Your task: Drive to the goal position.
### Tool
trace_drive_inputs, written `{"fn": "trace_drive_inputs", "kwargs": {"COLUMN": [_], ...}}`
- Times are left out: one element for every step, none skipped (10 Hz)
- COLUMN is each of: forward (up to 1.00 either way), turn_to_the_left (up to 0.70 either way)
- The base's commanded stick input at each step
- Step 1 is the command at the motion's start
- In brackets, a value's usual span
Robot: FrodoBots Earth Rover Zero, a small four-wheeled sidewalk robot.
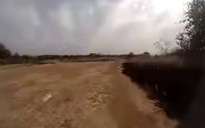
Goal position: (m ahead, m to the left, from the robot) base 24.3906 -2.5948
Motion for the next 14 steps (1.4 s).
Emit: {"fn": "trace_drive_inputs", "kwargs": {"forward": [0.50, 0.50, 0.50, 0.50, 0.50, 0.50, 0.50, 0.50, 0.50, 0.50, 0.50, 0.50, 0.50, 0.50], "turn_to_the_left": [0.00, 0.00, 0.00, 0.00, 0.00, 0.00, 0.00, 0.00, 0.00, 0.00, 0.00, 0.00, 0.00, 0.00]}}
